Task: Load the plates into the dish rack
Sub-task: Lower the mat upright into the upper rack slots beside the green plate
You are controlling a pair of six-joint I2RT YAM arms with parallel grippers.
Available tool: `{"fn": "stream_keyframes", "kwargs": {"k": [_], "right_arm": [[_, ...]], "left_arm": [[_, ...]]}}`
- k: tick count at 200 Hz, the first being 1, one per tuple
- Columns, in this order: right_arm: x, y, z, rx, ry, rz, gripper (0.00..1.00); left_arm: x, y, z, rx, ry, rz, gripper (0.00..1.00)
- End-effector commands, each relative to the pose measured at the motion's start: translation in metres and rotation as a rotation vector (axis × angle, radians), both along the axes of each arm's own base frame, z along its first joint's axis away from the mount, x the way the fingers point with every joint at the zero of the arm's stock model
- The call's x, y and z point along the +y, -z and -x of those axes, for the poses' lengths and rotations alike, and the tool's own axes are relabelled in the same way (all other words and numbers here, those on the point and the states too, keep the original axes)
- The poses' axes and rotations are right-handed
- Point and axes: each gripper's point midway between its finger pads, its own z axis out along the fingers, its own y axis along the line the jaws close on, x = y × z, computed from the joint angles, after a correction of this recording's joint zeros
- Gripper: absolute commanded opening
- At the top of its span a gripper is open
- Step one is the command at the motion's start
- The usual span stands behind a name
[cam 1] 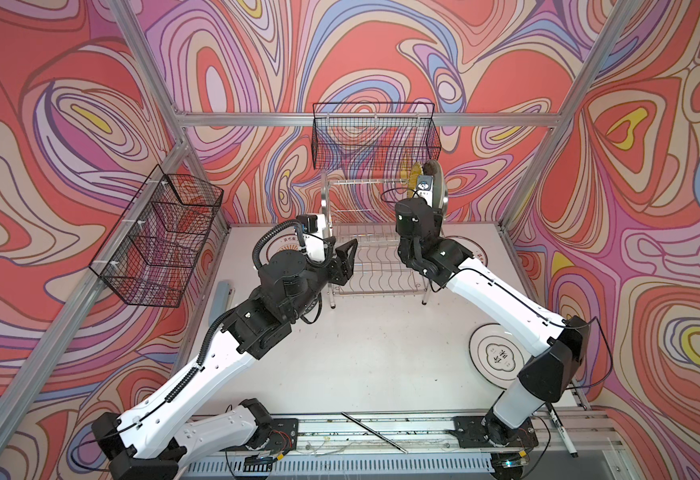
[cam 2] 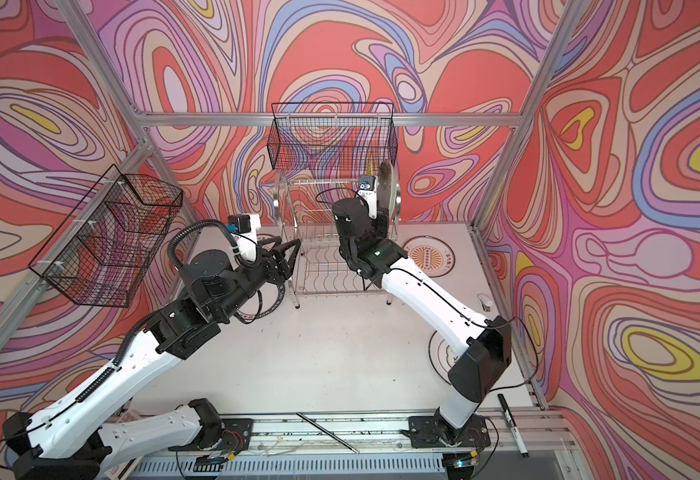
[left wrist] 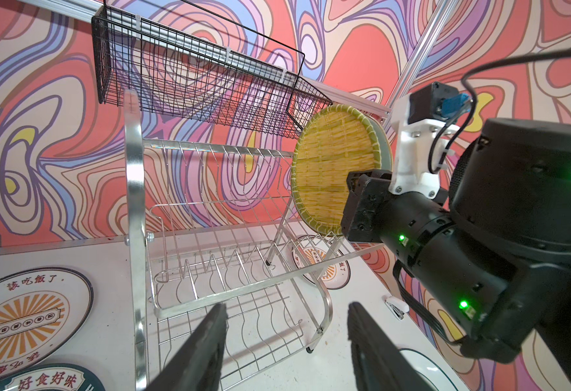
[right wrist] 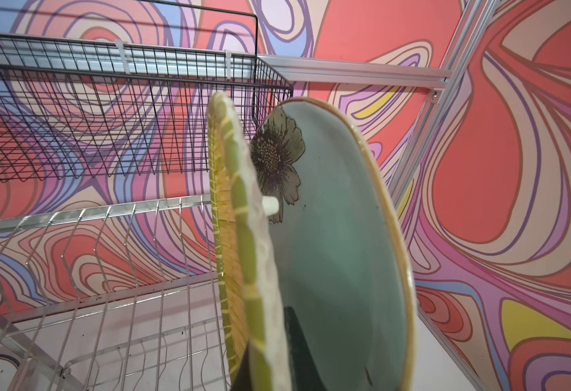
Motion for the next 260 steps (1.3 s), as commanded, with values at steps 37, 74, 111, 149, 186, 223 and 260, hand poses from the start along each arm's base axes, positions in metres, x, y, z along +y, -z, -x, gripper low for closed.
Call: {"fn": "stream_keyframes", "kwargs": {"k": [37,74,111,149,186,223,260], "right_arm": [[0.001,0.012,-0.008,0.021,0.007,-0.004,0.00],[0.001,0.019,-0.013,0.050,-0.002,-0.002,0.00],[0.002,0.022,-0.016,0.070,-0.012,0.007,0.03],[0.003,0.021,-0.017,0.072,-0.018,0.010,0.27],[0.004,0.017,-0.017,0.071,-0.031,0.017,0.39],[0.007,0.001,-0.015,0.045,-0.063,0.005,0.47],[0.009,-0.023,-0.009,0.004,-0.113,-0.014,0.49]], "left_arm": [[-0.001,-0.003,0.000,-0.024,-0.004,-0.001,0.60],[0.000,-0.003,-0.001,-0.025,-0.009,-0.002,0.60],[0.000,-0.001,-0.001,-0.023,-0.011,-0.004,0.60],[0.001,-0.002,-0.001,-0.025,-0.014,-0.004,0.60],[0.000,-0.001,-0.002,-0.025,-0.014,-0.005,0.60],[0.001,-0.002,-0.002,-0.027,-0.018,-0.004,0.60],[0.001,-0.001,-0.003,-0.027,-0.020,-0.005,0.61]]}}
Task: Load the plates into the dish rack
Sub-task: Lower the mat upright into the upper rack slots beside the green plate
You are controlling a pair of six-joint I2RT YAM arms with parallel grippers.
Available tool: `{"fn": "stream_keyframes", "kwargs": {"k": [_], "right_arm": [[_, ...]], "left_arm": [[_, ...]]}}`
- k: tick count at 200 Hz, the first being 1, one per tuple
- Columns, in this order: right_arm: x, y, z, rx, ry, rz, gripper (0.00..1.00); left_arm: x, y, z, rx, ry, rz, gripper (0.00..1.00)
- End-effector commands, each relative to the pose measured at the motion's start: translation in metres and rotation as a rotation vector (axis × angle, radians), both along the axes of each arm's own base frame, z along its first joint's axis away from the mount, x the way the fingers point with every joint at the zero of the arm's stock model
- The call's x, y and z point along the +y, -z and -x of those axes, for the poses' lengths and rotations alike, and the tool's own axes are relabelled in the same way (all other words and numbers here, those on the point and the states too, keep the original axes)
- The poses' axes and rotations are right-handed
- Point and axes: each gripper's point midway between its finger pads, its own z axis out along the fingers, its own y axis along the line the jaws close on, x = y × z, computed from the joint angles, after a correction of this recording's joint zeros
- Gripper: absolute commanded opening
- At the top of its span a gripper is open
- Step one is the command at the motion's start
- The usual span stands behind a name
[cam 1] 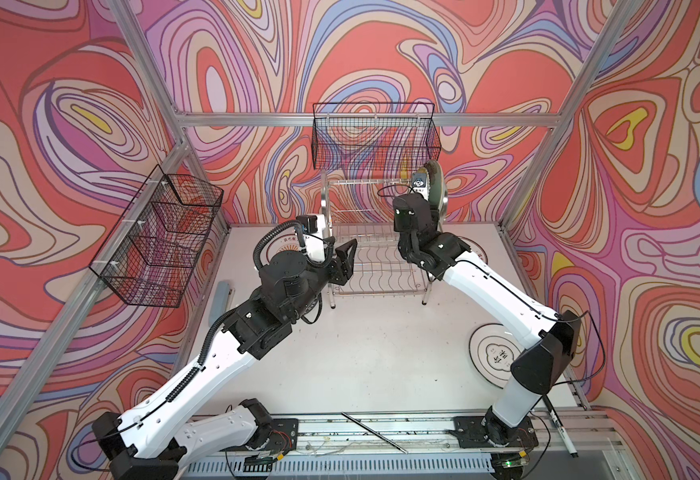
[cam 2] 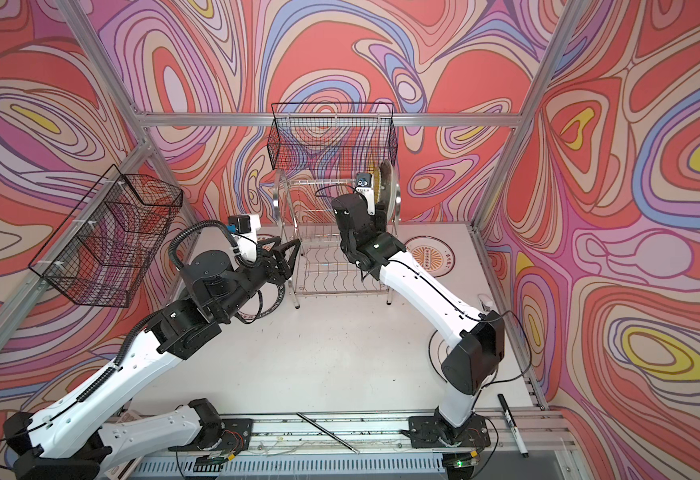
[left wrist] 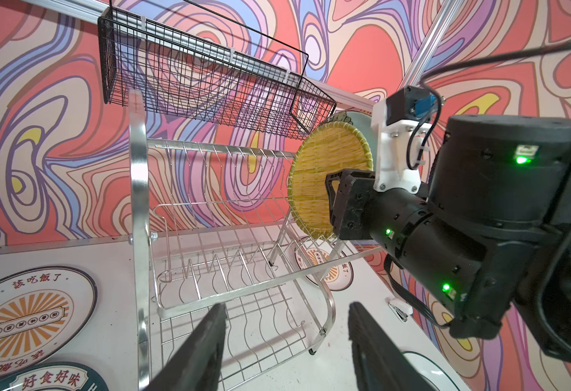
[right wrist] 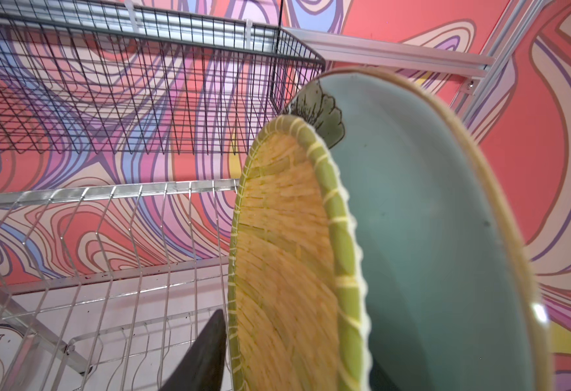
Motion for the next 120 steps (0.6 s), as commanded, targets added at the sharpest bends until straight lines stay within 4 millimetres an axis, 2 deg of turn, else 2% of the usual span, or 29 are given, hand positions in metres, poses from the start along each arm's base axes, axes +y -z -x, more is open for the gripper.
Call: {"fn": "stream_keyframes", "kwargs": {"k": [1,66,120], "right_arm": [[0.001,-0.031,0.007,-0.054,-0.046,-0.032,0.50],[0.002,-0.078,0.030,-0.152,-0.099,-0.041,0.51],[0.006,-0.100,0.046,-0.195,-0.167,-0.066,0.51]], "left_arm": [[-0.001,-0.003,-0.001,-0.026,-0.006,-0.003,0.61],[-0.004,-0.004,-0.003,-0.027,-0.001,-0.006,0.63],[-0.005,-0.005,-0.003,-0.032,0.002,-0.006,0.63]]}}
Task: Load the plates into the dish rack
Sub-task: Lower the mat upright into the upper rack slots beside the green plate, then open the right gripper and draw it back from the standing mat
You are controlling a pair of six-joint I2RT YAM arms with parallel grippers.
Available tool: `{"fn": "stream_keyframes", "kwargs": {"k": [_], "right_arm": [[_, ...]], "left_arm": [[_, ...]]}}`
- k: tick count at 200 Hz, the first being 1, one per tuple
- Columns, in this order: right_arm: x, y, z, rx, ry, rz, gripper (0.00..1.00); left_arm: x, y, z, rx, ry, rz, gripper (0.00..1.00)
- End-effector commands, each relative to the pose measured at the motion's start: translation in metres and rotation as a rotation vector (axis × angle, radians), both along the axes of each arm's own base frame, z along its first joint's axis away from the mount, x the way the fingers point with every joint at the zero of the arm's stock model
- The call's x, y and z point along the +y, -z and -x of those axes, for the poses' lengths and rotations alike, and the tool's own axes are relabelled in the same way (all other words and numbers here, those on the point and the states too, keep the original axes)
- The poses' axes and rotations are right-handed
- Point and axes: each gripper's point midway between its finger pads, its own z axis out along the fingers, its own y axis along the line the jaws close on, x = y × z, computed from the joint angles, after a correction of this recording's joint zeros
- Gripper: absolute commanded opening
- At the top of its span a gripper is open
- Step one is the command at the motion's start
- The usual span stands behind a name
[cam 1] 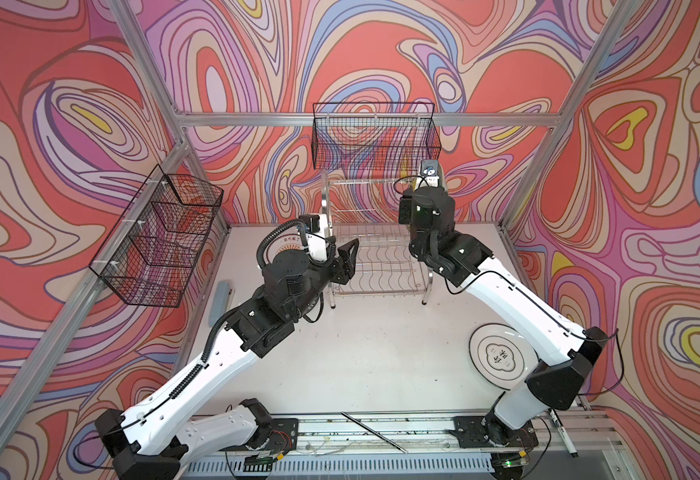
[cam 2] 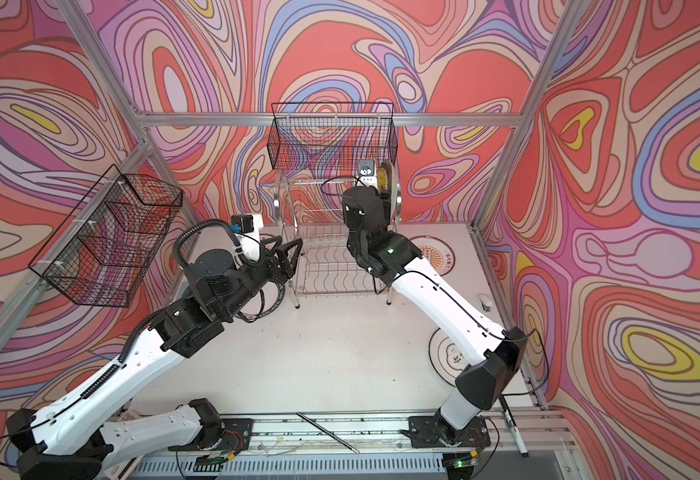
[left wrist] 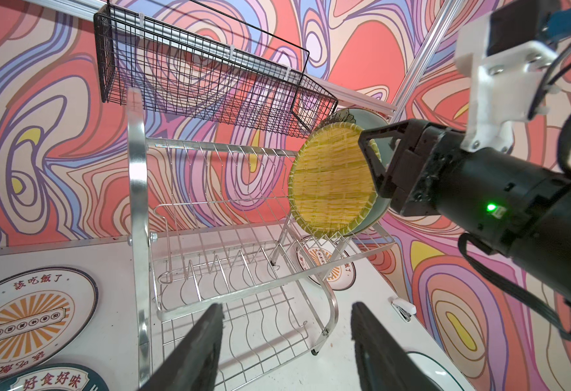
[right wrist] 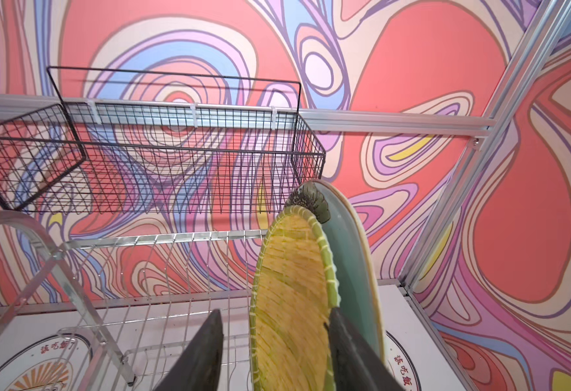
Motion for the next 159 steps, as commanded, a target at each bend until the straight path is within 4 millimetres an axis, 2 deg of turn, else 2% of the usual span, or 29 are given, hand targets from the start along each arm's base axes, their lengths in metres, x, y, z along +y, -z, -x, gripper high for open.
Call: {"fn": "stream_keyframes", "kwargs": {"k": [1,60,96,127,159], "right_arm": [[-0.002,-0.029,0.013,-0.057,-0.044,-0.034,0.51],[-0.004,-0.052,0.037,-0.109,-0.158,-0.082,0.54],[-0.013,-0.064,0.055,-0.136,-0.200,-0.096,0.56],[-0.035,-0.064,0.060,-0.131,-0.197,-0.118,0.58],[-0.070,-0.047,0.050,-0.087,-0.169,-0.167,0.59]], "left_arm": [[-0.002,-0.008,0.000,-0.032,0.003,0.003,0.63],[-0.004,-0.011,0.002,-0.035,0.018,-0.004,0.63],[-0.010,-0.010,0.004,-0.030,0.051,-0.021,0.64],[-0.017,-0.010,0.007,-0.032,0.100,-0.030,0.65],[-0.025,-0.005,0.008,-0.021,0.137,-0.051,0.67]]}}
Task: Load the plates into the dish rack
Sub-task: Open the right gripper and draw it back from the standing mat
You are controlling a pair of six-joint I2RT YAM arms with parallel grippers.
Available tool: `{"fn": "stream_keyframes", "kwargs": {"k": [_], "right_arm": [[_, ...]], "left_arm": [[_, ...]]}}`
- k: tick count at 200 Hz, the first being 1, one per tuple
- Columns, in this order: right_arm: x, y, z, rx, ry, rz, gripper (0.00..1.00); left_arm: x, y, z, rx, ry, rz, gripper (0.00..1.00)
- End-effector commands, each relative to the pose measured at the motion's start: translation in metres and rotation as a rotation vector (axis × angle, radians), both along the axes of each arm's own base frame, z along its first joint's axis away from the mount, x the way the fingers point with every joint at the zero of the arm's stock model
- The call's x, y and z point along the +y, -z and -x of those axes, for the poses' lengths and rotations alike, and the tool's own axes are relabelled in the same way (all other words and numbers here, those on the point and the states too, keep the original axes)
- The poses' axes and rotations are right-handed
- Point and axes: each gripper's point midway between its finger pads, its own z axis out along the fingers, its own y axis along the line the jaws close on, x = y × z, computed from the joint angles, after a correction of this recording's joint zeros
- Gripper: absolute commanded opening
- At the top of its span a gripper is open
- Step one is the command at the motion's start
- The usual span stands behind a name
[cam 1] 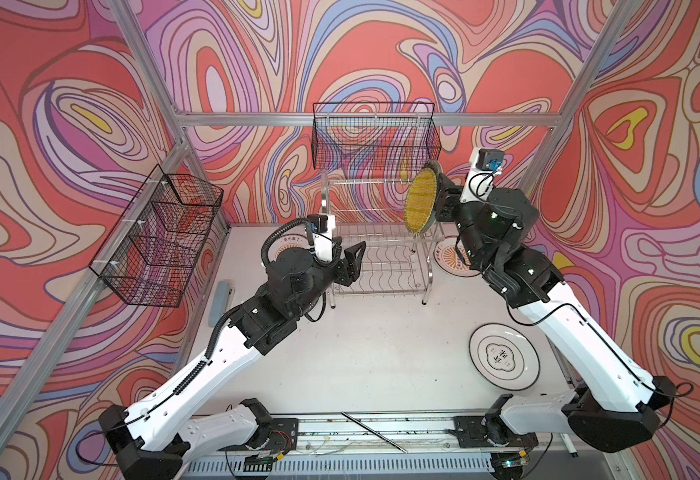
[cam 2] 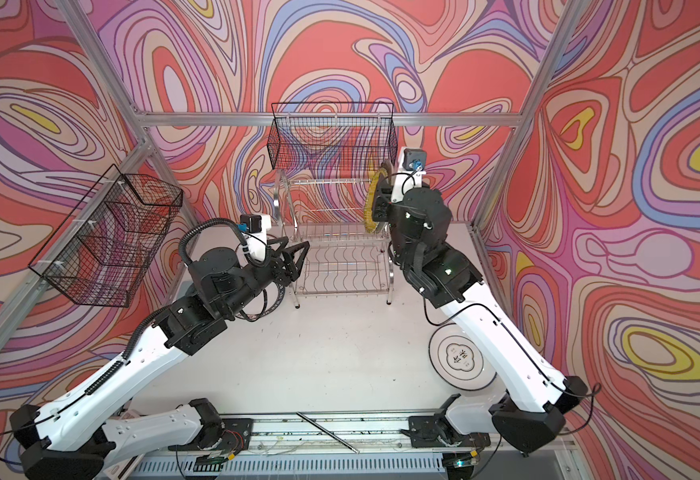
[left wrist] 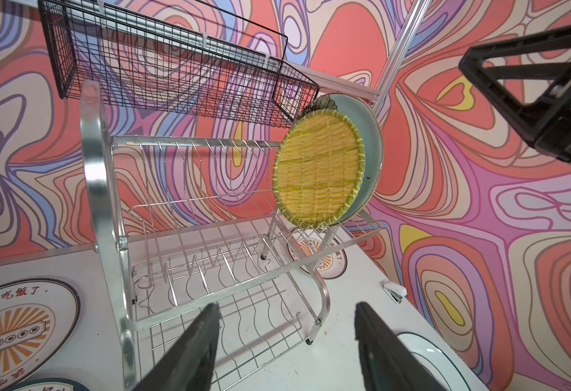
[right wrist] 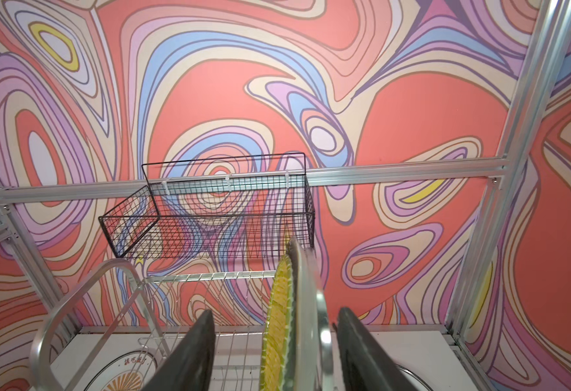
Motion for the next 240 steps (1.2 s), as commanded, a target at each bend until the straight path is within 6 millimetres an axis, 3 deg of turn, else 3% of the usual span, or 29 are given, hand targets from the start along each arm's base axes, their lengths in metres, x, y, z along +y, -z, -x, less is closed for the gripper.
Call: {"fn": "stream_keyframes", "kwargs": {"k": [1,43,90,159,205,240], "right_arm": [[-0.014,0.019,-0.005,0.057,-0.022,-0.027,0.59],[-0.042,0.046,-0.011,0.126,0.006,-0.049,0.60],[-0.063,0.094,-0.016,0.235,0.020,-0.097,0.60],[-0.069,0.210,0.011,0.476,0.027,-0.199,0.59],[-0.066,0.288,0.023,0.665,0.045,-0.246,0.59],[-0.068,0.318,0.021,0.719,0.065,-0.263,0.59]], "left_arm": [[-0.008,-0.009,0.006,-0.017,0.055,-0.015,0.67],[-0.017,0.019,0.006,0.048,0.089,-0.064,0.67],[-0.019,0.064,0.007,0.159,0.093,-0.105,0.65],[-0.016,0.141,0.016,0.345,0.074,-0.054,0.65],[-0.015,0.159,0.014,0.371,0.047,-0.016,0.65],[-0.020,0.164,0.013,0.396,0.059,-0.025,0.65]]}}
